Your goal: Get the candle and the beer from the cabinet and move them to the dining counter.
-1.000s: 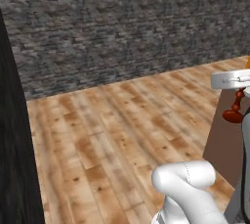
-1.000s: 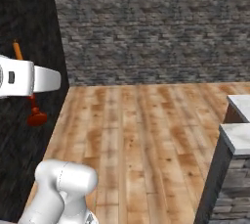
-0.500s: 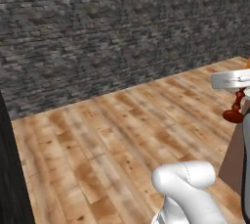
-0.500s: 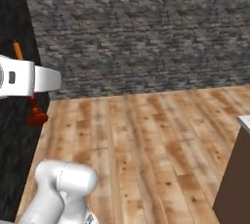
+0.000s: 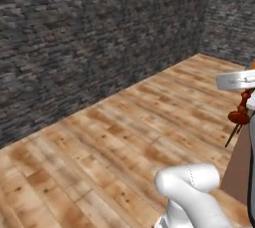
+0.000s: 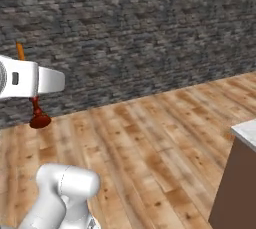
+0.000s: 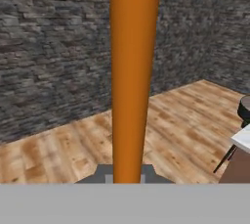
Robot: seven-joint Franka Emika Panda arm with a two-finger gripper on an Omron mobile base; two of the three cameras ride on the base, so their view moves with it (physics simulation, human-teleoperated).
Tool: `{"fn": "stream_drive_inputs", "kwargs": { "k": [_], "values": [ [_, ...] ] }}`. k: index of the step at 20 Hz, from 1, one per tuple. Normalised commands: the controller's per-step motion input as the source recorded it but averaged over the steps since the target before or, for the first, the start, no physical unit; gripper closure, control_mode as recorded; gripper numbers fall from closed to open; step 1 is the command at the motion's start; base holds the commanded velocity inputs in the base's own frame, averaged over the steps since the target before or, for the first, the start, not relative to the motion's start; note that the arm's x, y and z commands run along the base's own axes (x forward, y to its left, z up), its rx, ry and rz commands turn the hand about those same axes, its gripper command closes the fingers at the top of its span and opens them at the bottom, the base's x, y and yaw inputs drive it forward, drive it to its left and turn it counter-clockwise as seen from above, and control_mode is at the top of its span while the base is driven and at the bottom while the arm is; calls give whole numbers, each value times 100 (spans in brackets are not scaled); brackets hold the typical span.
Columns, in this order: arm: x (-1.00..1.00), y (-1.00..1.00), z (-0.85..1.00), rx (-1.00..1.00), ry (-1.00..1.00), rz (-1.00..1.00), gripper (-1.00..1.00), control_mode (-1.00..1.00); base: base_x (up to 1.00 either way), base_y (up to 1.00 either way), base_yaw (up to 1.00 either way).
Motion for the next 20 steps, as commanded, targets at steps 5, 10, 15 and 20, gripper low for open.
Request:
{"fn": "stream_drive_inputs", "kwargs": {
  "k": [5, 10, 15, 20],
  "values": [
    [0, 0, 0, 0, 0, 0, 100, 100, 86, 16, -52],
    [0, 0, 0, 0, 0, 0, 100, 100, 76, 17, -58],
    [0, 0, 0, 0, 0, 0, 100, 100, 69, 5, -59],
    [0, 0, 0, 0, 0, 0, 100, 100, 61, 0, -59]
  ]
}}
